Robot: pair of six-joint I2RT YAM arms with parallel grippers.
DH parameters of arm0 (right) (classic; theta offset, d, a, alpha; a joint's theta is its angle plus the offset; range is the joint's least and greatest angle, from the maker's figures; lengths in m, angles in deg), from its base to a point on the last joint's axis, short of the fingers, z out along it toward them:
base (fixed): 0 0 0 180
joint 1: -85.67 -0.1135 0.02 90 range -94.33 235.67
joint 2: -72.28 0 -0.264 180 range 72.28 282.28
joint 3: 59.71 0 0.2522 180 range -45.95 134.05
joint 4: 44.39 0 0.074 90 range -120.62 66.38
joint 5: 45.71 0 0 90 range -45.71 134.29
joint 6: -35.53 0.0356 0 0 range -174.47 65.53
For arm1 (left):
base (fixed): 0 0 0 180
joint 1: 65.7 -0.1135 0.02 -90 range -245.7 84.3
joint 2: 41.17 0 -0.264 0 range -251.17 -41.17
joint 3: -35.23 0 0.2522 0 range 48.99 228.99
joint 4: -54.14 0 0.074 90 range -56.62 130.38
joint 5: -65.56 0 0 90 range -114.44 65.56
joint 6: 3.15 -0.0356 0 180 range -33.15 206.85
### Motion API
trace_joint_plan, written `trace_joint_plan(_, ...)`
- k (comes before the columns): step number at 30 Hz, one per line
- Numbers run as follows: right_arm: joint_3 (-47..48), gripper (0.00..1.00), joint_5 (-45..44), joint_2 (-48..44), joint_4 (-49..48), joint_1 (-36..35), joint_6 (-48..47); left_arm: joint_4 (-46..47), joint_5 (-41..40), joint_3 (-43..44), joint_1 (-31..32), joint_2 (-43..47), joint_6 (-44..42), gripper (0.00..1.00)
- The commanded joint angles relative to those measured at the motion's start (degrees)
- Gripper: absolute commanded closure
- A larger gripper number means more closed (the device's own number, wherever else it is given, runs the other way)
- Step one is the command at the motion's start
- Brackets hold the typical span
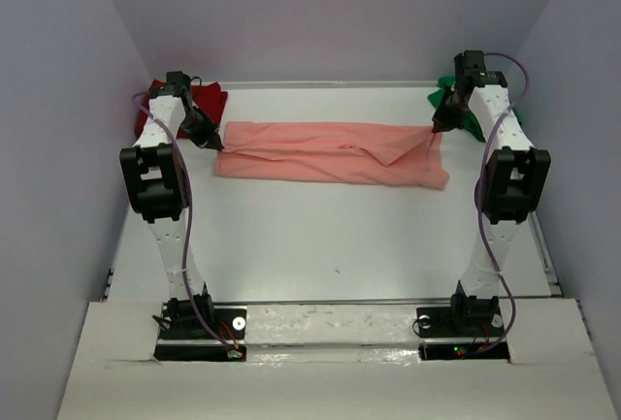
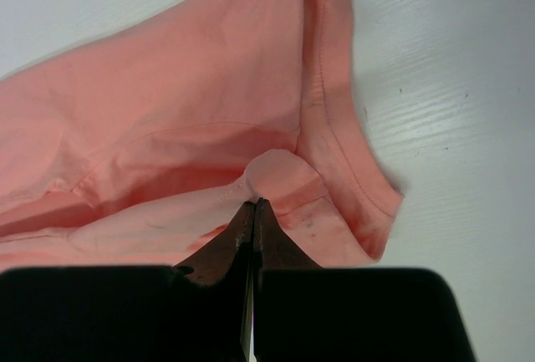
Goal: Fold and stack the t-shirts
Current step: Fold the other side of the tshirt into a rectangle
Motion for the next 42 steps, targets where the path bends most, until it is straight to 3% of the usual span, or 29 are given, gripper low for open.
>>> trace_joint_plan(1,4.1,1.0,-0.8,0.8,0.2,0.6,-0.1,-3.5,0.0,4.0,0.0,-0.8,-0.3,1.0)
trace_joint_plan(15,10.3,1.0,-1.4,5.9,0.8,1.6,-0.2,-5.0,0.1,8.6,0.0,-5.3,-0.5,1.0)
trace_joint_plan(42,13.2,1.0,-1.8,11.1,-3.0,2.2,-1.4,-2.8,1.0,18.1,0.2,-12.6,3.0,1.0)
